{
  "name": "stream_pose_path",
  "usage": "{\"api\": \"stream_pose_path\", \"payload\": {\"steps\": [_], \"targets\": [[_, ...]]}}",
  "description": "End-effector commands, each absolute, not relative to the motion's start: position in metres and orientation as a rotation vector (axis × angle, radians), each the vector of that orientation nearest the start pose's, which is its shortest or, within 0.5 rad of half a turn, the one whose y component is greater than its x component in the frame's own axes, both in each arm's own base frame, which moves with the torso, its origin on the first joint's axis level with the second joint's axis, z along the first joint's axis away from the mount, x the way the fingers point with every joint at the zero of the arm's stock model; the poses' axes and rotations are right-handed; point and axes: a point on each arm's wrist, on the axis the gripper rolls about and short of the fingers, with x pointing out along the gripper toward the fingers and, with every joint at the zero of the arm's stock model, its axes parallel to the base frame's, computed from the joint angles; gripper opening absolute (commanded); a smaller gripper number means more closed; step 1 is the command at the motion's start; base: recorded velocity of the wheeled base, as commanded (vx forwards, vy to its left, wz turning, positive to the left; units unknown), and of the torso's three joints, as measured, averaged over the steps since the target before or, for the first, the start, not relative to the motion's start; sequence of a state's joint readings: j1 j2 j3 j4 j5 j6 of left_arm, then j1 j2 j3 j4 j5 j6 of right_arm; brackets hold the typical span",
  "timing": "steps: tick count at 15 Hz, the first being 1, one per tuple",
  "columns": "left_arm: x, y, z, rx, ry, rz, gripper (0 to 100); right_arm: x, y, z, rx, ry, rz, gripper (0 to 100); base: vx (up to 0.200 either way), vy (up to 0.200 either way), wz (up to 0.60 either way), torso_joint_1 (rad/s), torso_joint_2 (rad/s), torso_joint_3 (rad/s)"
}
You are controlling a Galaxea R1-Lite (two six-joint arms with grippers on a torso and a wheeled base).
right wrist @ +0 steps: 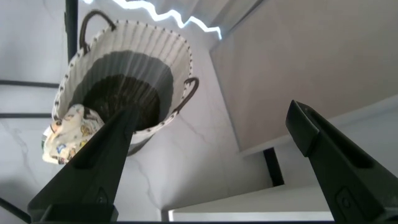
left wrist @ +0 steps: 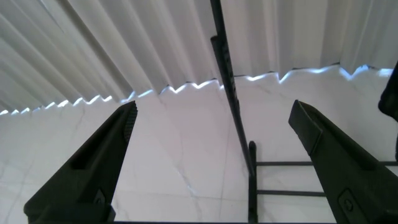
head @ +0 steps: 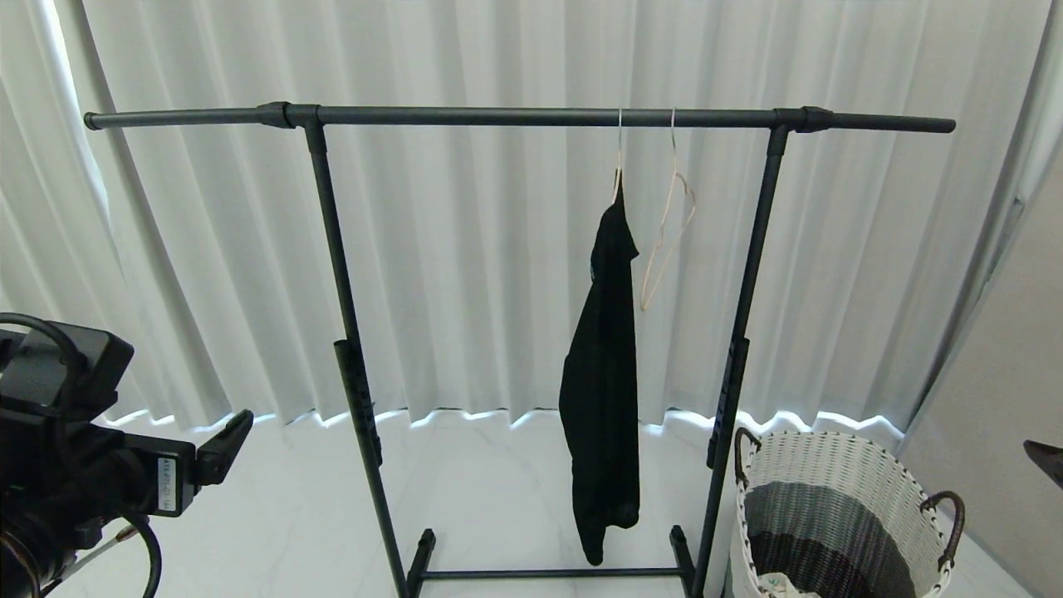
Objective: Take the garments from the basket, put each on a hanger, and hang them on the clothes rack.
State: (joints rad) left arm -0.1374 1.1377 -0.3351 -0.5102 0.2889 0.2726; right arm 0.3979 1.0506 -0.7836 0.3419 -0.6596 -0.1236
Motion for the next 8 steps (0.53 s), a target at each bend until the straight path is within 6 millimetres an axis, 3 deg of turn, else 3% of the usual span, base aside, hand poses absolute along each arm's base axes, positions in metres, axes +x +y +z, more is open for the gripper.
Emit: {"api": "stream_pose_path", "payload": {"steps": [1, 5, 8], "targets": [[0.147, -0.014, 0.166, 0.328, 0.32, 0.11, 100, 0.117, 0.033, 0.227, -0.438, 0.564, -0.226, 100, 0.0, 0.0, 0.0, -0.163, 0.46, 0.3], [0.153, -0.013, 0.161, 0.299, 0.353, 0.123, 100, 0.123, 0.029, 0.223, -0.459, 0.602, -0.268, 100, 0.0, 0.0, 0.0, -0.122, 0.43, 0.282], [0.152, -0.013, 0.161, 0.302, 0.353, 0.121, 100, 0.125, 0.028, 0.21, -0.492, 0.652, -0.266, 100, 0.0, 0.0, -0.2, 0.003, 0.03, -0.008]]}}
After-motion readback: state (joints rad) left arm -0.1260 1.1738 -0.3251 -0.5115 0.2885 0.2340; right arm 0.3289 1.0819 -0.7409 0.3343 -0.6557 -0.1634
